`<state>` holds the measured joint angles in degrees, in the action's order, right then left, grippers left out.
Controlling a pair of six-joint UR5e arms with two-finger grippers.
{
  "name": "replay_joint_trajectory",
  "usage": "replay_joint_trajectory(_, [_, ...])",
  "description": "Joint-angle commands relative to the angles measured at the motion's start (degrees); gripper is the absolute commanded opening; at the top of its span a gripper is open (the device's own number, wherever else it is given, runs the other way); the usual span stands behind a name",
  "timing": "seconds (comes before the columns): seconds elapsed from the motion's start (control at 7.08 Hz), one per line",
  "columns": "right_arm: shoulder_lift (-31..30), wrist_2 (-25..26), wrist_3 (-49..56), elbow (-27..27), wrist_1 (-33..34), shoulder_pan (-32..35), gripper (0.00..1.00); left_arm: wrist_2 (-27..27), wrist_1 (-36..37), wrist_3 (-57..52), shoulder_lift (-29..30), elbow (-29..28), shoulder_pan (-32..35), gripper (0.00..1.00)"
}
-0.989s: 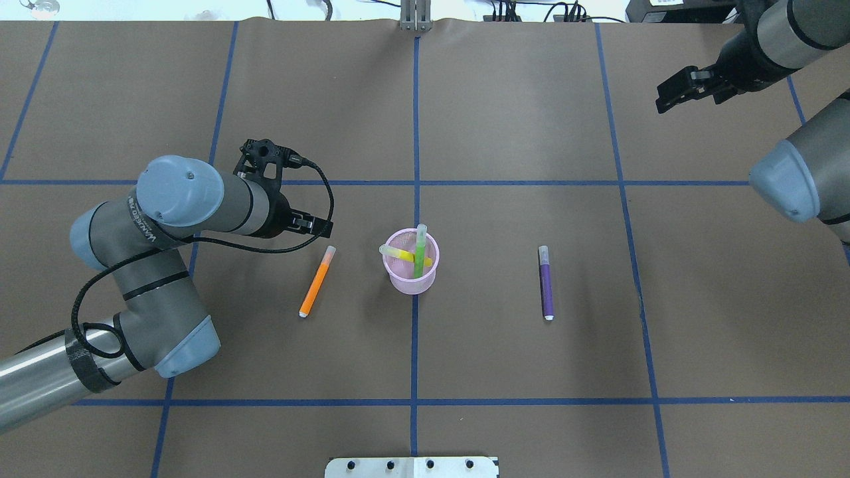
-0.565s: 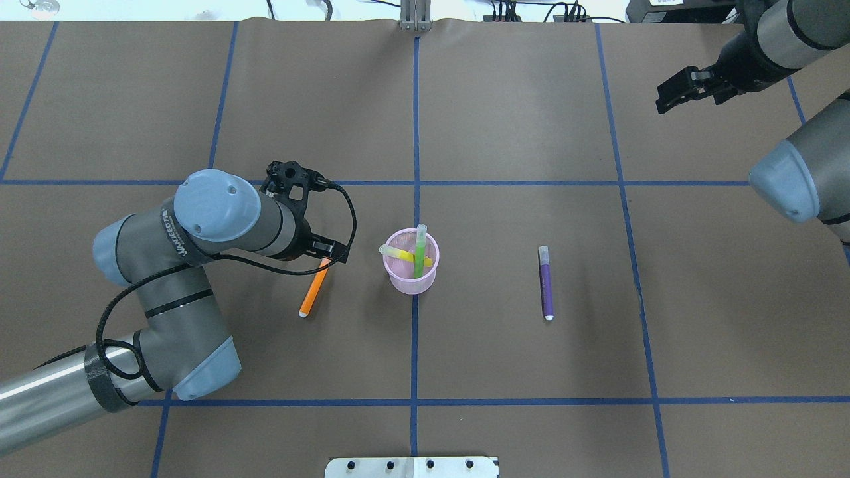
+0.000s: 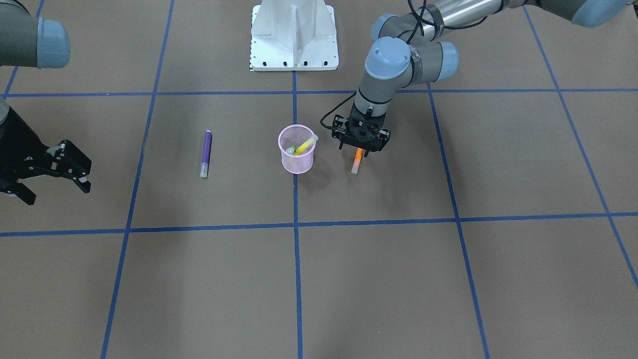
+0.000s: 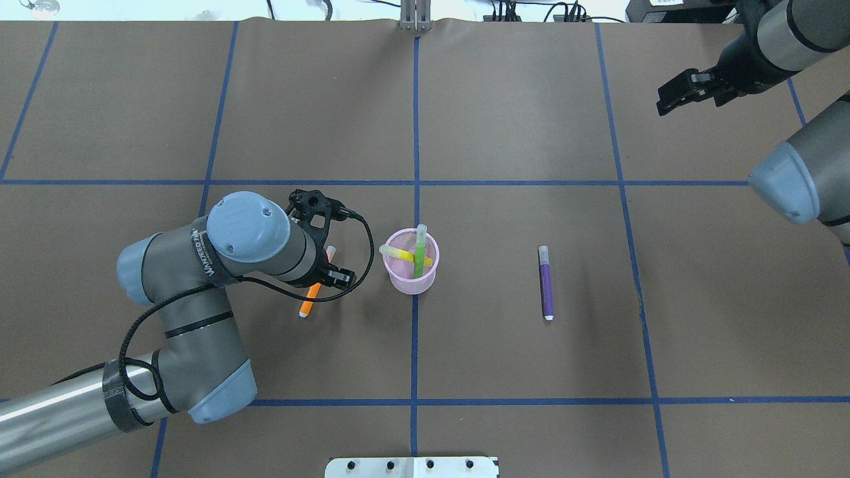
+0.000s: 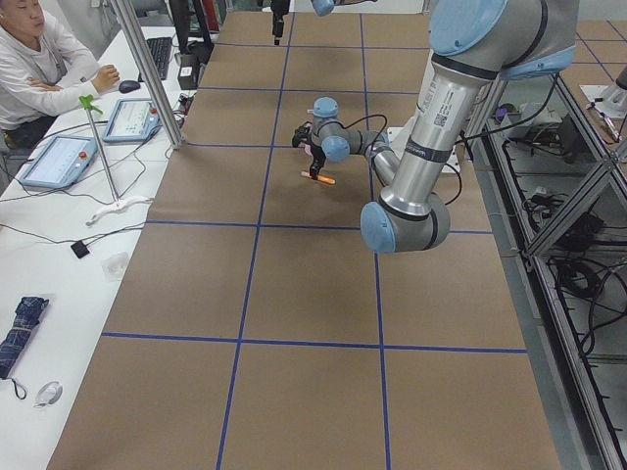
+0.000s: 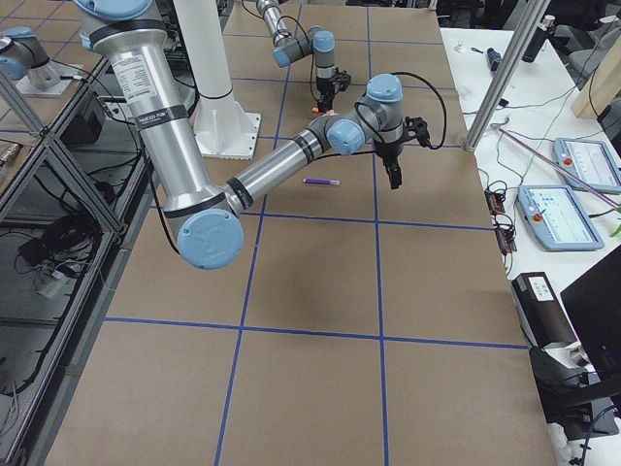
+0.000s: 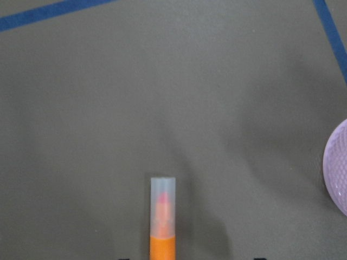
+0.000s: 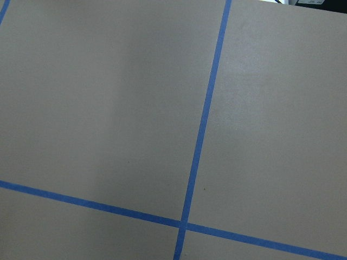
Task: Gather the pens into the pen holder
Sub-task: 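Lower the left gripper onto the orange marker and grasp it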
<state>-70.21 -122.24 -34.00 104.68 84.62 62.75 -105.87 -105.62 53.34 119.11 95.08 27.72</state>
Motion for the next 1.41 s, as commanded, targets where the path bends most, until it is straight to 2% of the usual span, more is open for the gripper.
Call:
replay_joint_trajectory(0.0, [-0.01,0.07,-0.01,-0.09,-0.07,0.00,1.00,-0.04,0.07,-0.08,-0.19,0.02,-0.03,0.40])
replay_joint_trajectory(1.27, [-0.01,0.16,0.52,-0.97,-0.07,-0.26,1.00,0.05,0.07,0.01,-0.20,-0.69,-0.03,0.40])
